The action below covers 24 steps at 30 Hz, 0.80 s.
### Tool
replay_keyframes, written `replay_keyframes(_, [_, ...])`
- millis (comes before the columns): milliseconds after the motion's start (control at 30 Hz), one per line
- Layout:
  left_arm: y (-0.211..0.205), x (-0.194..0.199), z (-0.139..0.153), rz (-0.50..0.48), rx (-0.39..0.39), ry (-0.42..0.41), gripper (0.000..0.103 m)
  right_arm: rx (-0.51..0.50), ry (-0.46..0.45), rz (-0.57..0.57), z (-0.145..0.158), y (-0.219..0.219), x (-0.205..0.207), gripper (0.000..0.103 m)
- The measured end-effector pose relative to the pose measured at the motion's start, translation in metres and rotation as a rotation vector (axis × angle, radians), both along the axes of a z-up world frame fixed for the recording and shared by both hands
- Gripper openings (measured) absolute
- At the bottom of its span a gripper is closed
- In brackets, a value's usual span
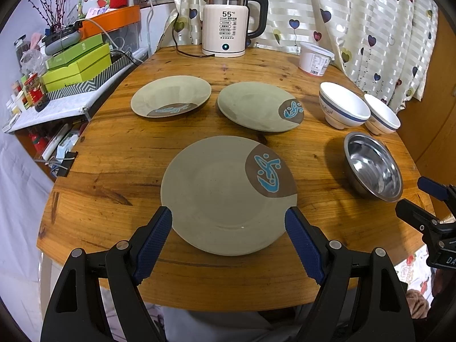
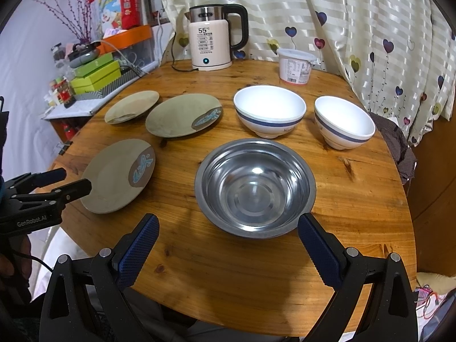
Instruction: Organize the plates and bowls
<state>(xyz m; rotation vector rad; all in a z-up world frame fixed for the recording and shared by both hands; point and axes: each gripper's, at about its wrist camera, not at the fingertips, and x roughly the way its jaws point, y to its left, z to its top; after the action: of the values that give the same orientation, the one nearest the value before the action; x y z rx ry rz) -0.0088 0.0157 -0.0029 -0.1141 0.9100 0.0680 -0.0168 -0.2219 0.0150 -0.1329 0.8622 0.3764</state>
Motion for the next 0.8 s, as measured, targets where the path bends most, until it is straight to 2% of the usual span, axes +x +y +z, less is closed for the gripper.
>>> replay_keyframes(800, [-0.002,0.0008,0.002,0.003,-0.006,-0.003,0.082,-0.001,-0.004,0.0,0.0017,0.0019,0.0011,0.098])
